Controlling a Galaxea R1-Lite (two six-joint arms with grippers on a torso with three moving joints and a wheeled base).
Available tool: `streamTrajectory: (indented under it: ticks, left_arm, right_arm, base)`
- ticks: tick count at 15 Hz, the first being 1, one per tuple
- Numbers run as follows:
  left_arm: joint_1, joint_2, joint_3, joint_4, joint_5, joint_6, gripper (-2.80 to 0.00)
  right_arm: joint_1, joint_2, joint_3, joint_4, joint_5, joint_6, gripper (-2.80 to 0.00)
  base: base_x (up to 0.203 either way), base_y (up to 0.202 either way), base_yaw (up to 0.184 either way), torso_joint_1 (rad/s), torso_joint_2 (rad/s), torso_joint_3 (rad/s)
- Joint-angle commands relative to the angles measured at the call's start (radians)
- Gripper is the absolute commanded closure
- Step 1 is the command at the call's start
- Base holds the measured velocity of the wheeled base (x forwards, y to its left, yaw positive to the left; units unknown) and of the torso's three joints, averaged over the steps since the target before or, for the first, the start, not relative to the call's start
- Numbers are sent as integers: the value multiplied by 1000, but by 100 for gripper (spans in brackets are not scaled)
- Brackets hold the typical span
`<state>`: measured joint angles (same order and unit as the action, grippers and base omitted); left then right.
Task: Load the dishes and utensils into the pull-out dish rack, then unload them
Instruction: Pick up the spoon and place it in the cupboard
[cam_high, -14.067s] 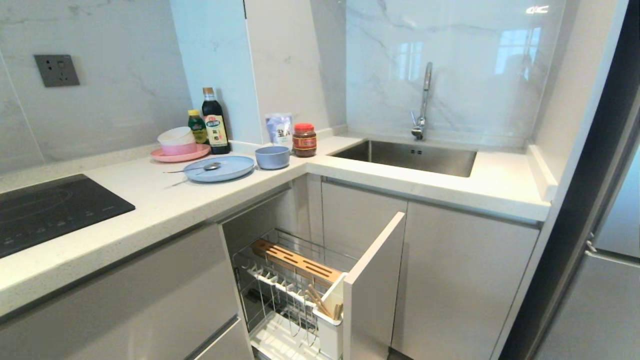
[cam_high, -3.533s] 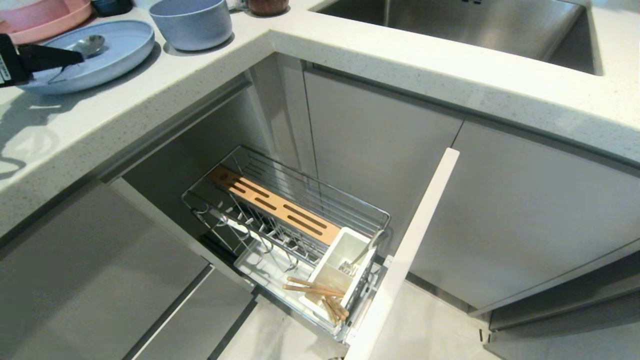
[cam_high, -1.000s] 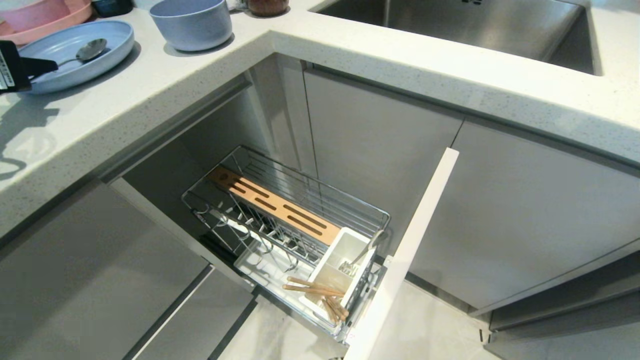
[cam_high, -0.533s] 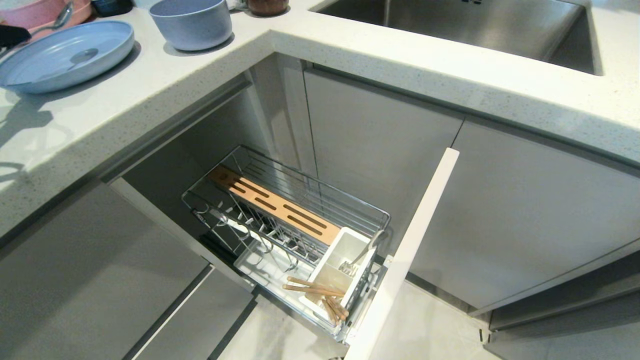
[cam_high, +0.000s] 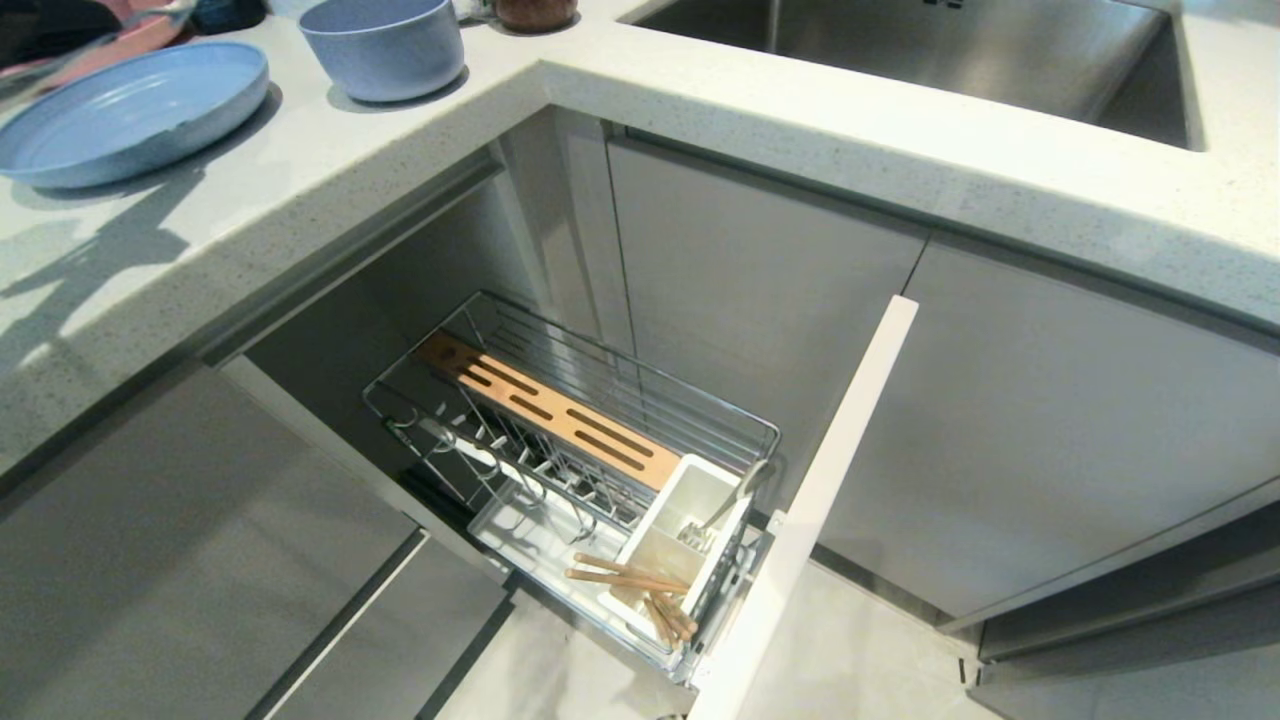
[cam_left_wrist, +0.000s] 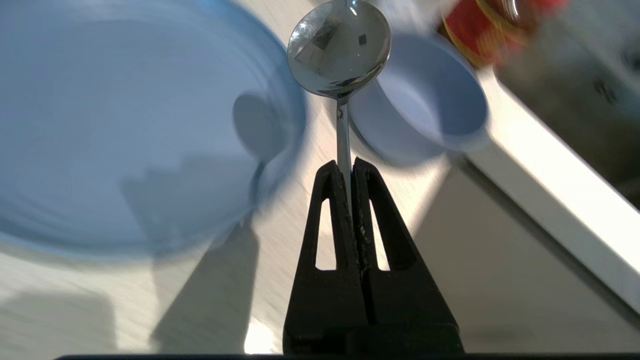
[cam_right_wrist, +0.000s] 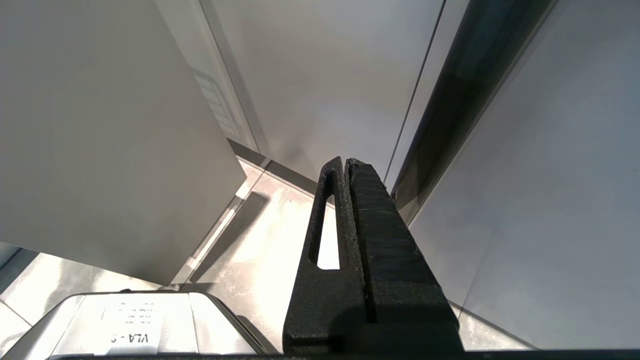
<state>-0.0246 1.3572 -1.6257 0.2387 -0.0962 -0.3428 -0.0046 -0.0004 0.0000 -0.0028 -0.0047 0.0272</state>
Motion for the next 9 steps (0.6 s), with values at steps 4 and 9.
streamTrajectory:
  ticks: [4,9]
  left_arm:
    - [-372,-26,117,117,53,-2,0]
    - [-621,4,260,122,102,4,0]
  right_arm:
    - [0,-4,2,0,0,0,0]
    - [0,-4,2,0,0,0,0]
  base:
    - [0,0,0,0,0,0]
    - [0,0,0,0,0,0]
